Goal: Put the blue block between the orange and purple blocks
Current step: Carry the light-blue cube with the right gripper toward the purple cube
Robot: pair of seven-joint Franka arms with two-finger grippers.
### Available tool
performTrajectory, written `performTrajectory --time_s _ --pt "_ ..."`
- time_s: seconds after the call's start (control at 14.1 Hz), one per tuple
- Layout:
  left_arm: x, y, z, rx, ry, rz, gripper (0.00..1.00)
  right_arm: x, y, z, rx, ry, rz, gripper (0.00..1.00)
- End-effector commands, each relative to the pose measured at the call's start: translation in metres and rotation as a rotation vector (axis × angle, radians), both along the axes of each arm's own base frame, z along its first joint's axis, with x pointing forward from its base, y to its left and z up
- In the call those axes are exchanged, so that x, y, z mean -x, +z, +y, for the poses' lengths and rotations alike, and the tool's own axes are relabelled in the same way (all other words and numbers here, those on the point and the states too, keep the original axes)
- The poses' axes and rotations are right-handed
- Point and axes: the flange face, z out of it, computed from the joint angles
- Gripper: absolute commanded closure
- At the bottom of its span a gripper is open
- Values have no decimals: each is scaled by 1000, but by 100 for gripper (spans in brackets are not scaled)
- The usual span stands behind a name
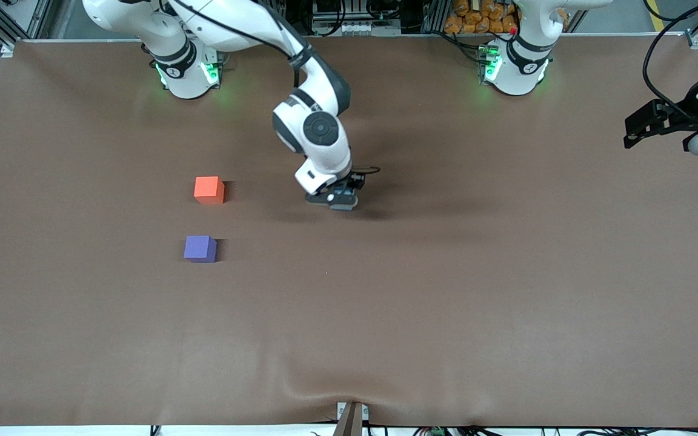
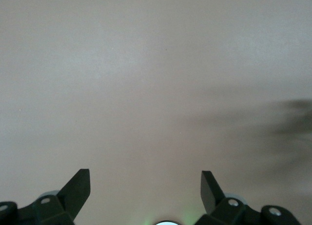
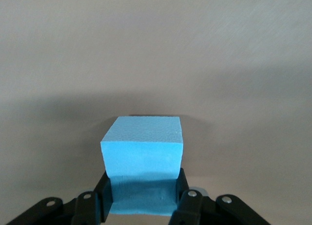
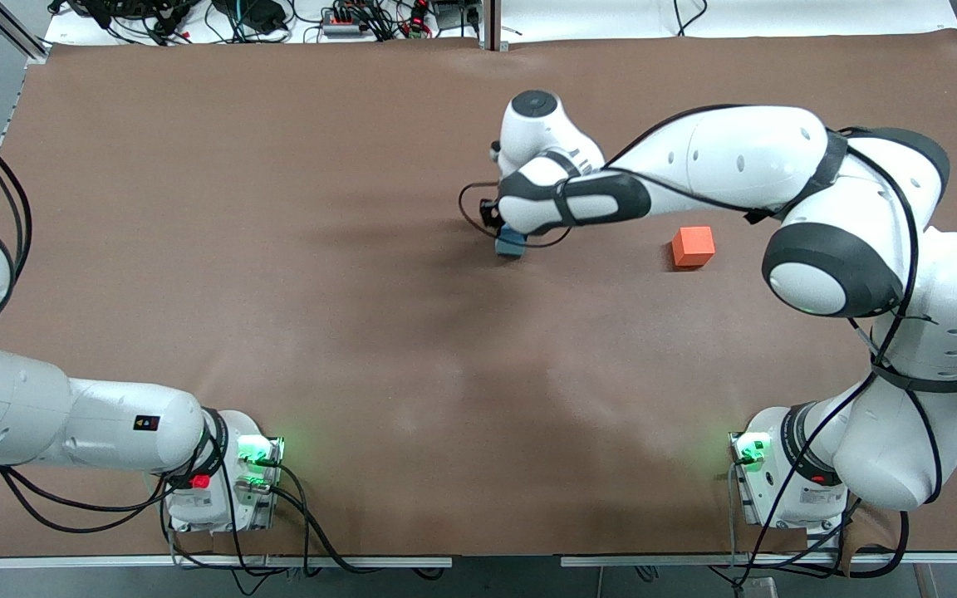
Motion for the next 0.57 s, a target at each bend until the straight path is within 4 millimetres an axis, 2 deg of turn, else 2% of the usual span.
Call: performTrajectory --time_s 0.0,0.21,0.36,0.5 --pt "4 8 -1 19 0 -3 0 -55 25 -62 12 33 18 100" --pt "4 7 -1 17 3 -2 0 -108 56 -139 -13 67 -1 100" --pt "3 6 -1 17 6 0 0 -127 66 -192 -2 98 49 100" --pt "3 6 -2 16 11 0 0 -137 75 -234 -7 115 80 100"
